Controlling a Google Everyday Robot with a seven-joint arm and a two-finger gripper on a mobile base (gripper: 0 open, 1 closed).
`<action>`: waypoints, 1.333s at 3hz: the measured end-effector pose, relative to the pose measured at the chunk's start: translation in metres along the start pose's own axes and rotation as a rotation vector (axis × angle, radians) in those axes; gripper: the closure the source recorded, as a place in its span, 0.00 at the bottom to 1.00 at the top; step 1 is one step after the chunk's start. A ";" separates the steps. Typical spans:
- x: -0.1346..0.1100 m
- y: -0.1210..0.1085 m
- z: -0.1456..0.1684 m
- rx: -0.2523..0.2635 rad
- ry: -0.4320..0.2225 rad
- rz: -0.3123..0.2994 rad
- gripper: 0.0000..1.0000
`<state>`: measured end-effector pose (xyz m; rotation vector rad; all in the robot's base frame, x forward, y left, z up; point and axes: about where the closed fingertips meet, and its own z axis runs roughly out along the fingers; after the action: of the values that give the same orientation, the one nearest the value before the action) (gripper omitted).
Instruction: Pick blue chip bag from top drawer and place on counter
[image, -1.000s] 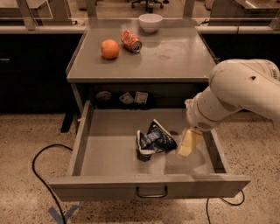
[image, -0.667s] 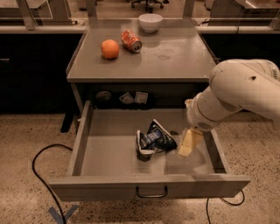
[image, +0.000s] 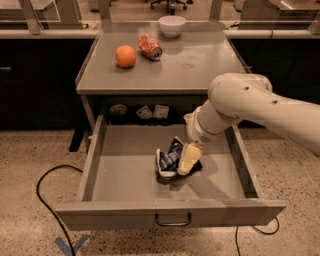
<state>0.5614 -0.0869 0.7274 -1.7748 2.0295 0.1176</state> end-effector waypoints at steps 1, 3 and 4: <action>-0.018 0.004 0.042 -0.056 -0.043 -0.032 0.00; -0.007 0.021 0.100 -0.146 -0.107 0.014 0.00; -0.007 0.022 0.101 -0.148 -0.107 0.014 0.18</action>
Offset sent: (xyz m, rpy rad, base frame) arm 0.0118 0.0557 -0.1018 0.1604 0.1208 0.0857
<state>0.5683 -0.0420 0.6341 -1.8004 2.0023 0.3684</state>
